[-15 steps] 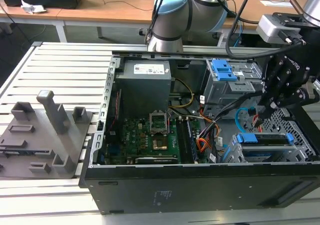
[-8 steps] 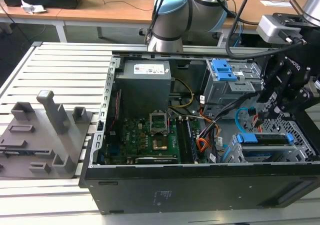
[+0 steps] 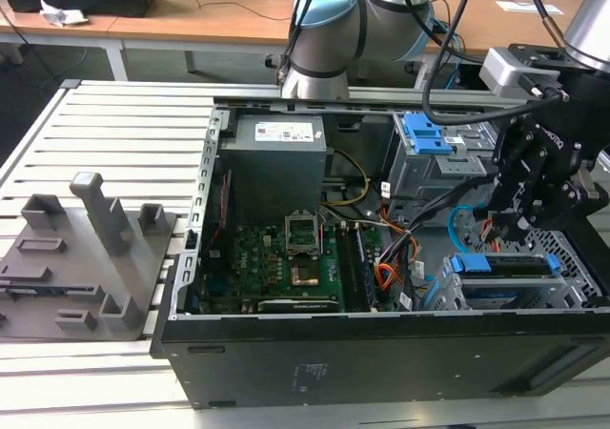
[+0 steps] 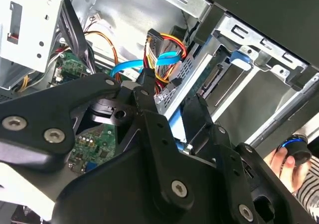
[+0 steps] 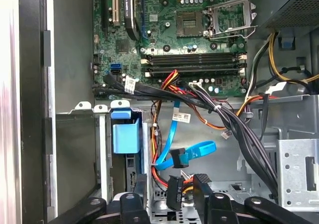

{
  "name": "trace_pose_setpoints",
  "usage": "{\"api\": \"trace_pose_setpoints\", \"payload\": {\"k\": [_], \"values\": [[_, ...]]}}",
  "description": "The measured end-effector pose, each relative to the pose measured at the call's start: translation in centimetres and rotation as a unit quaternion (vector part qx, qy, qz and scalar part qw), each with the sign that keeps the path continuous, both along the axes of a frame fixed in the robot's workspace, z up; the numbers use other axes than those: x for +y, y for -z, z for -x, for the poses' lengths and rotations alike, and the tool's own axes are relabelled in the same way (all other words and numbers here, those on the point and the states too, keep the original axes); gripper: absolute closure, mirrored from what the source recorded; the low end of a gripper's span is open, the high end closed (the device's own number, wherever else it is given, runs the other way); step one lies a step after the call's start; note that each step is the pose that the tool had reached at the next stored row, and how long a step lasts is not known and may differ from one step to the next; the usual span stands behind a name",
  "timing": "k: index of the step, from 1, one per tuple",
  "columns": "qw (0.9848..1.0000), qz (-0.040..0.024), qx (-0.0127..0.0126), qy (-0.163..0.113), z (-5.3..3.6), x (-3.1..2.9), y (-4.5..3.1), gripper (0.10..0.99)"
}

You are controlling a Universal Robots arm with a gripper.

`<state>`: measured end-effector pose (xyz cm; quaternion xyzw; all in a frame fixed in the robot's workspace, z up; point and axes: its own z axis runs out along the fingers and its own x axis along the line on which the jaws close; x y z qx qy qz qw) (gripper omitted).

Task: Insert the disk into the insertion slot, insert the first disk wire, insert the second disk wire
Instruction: 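Insert the first disk wire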

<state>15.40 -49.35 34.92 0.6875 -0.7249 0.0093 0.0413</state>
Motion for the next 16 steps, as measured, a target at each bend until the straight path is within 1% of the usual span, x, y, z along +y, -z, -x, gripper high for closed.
{"api": "trace_pose_setpoints", "payload": {"k": [3,4,5,7,8,15,16], "values": [[1.0,0.0003,0.0,0.0,0.0,0.0,0.01,0.588],[1.0,0.0005,0.0,0.0,0.0,0.0,0.01,0.667],[1.0,0.0005,0.0001,0.0,0.0,0.0,0.01,0.667],[1.0,0.0008,0.0,0.0,0.0,0.0,0.01,0.792],[1.0,0.0009,0.0,0.0,0.0,0.0,0.01,0.898],[1.0,0.0026,0.0,0.0,0.0,0.01,0.02,0.886],[1.0,0.0061,0.0,0.0,0.0,0.01,-0.01,0.82]]}}
